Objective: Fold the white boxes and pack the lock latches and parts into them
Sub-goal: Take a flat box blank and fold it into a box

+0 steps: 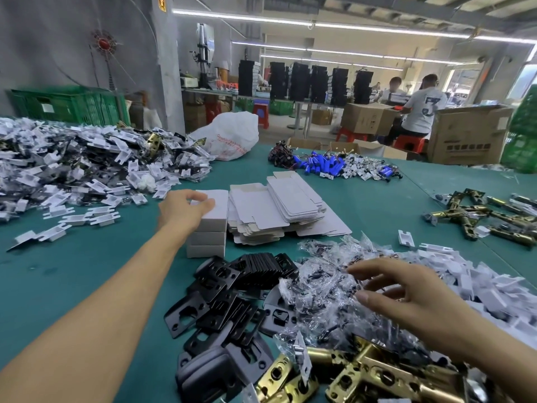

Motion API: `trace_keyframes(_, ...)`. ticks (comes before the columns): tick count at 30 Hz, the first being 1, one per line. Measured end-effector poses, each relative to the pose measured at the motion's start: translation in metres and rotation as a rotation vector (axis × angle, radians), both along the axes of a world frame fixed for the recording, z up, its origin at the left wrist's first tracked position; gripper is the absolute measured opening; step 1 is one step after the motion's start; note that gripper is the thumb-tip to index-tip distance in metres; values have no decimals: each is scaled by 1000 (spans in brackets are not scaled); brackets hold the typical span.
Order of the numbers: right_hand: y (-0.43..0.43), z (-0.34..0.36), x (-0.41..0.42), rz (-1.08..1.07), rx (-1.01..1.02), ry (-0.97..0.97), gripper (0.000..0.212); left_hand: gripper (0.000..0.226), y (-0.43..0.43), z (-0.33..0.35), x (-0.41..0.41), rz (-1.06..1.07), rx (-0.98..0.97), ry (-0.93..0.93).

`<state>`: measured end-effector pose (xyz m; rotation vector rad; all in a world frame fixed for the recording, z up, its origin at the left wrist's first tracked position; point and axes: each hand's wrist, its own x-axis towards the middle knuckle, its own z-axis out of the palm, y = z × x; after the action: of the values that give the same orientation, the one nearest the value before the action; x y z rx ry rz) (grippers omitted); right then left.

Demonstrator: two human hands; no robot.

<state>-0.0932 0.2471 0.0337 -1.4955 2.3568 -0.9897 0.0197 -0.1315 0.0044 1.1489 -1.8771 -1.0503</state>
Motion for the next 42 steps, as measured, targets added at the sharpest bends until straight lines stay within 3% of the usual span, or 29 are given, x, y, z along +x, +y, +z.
trace_keyframes(5,4,3,0,-5,-14,-12,37,23,6,3,-1,13,14,7)
trace_keyframes(7,6,3,-1,-12,-3,-11,37,26,16,7,0,61,-83,-65)
trace_keyframes(10,6,1,-2,-21,12,-8,38,14,47,12,-5,147,-633,-82)
trace_keyframes(12,6,-1,-3,-23,19,-10,40,8,72,16,-15,-14,-940,-18)
trace_keyframes(13,6,-2,-4,-23,20,-11,40,9,83,16,-23,-139,-997,-56)
trace_keyframes(15,7,-3,-6,-26,12,-17,39,19,99,12,-44,-338,-929,-298)
trace_keyframes(17,9,-5,-7,-30,4,-22,39,29,104,5,-62,-402,-815,-548)
trace_keyframes(21,17,-7,-13,-37,8,-35,35,42,94,-13,-77,-362,-701,-690)
trace_keyframes(32,18,-5,-16,-37,26,-87,27,33,86,-15,-80,-338,-752,-659)
trace_keyframes(35,20,-1,-14,-40,35,-92,28,20,90,-14,-73,-289,-905,-725)
trace_keyframes(38,21,3,-11,-48,50,-101,26,24,100,-15,-55,-222,-1088,-718)
trace_keyframes(42,15,9,-4,-93,41,-108,33,20,118,-2,-27,-128,-1334,-511)
